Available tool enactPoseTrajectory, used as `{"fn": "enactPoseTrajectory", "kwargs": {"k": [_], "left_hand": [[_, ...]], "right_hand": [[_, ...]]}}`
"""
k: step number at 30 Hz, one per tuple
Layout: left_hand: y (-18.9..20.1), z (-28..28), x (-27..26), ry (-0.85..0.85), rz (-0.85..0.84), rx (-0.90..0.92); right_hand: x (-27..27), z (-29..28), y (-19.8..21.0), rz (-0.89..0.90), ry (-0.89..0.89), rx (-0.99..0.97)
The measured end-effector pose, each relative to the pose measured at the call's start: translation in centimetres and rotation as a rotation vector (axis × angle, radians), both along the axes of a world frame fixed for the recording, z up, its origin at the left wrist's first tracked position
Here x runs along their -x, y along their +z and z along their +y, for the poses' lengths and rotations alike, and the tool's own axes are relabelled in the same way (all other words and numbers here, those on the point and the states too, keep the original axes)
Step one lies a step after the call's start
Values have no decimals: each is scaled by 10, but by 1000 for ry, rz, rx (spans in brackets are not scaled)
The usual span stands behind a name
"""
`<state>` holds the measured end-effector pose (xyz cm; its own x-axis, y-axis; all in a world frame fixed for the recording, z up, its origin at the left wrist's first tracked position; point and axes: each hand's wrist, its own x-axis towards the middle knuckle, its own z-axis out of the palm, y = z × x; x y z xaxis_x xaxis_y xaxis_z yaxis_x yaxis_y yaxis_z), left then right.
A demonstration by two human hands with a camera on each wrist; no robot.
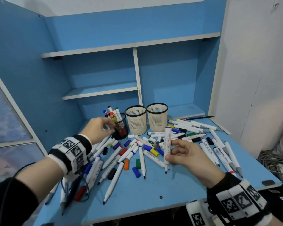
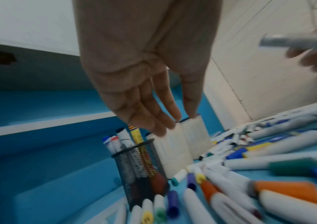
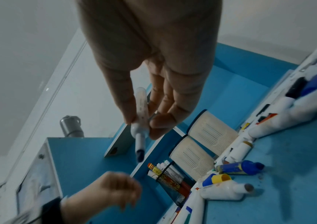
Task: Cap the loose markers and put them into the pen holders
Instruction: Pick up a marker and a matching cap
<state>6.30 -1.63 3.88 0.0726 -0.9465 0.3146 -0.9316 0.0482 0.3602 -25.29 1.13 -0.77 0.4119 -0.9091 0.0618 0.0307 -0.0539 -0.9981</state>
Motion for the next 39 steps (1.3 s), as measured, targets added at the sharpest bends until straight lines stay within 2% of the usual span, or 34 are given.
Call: {"fn": "enactPoseTrajectory", "kwargs": {"k": [4,6,8,16,19,23,28,35,39], "left_hand": [[-17,40,15,-156,-259,-480],[-30,55,22,-200,-307,-620],[-41,63,27,-208,-314,-672],[-53,59,42,-168,-270,-588],[-50,56,45,-156,-321,-563],[-48,53,57,-244,-353,-464],[-45,49,79,-427,-438,-536],[-48,42,91,-401,-579,-605],[-48,44,95,-423,-599,-547]], "right_hand": [[7,-2,-12,-72,-68,-49],[9,-2,-20,-116,-108,-96],[12,1,-26,-175,-141,-150],[16,4,-47,-320,-197,-326],[14,6,-53,-334,-202,-389],[12,6,-62,-353,-212,-451],[12,7,-63,-365,-191,-475],[14,9,-62,-348,-177,-488],[15,10,-61,-365,-175,-491]]}}
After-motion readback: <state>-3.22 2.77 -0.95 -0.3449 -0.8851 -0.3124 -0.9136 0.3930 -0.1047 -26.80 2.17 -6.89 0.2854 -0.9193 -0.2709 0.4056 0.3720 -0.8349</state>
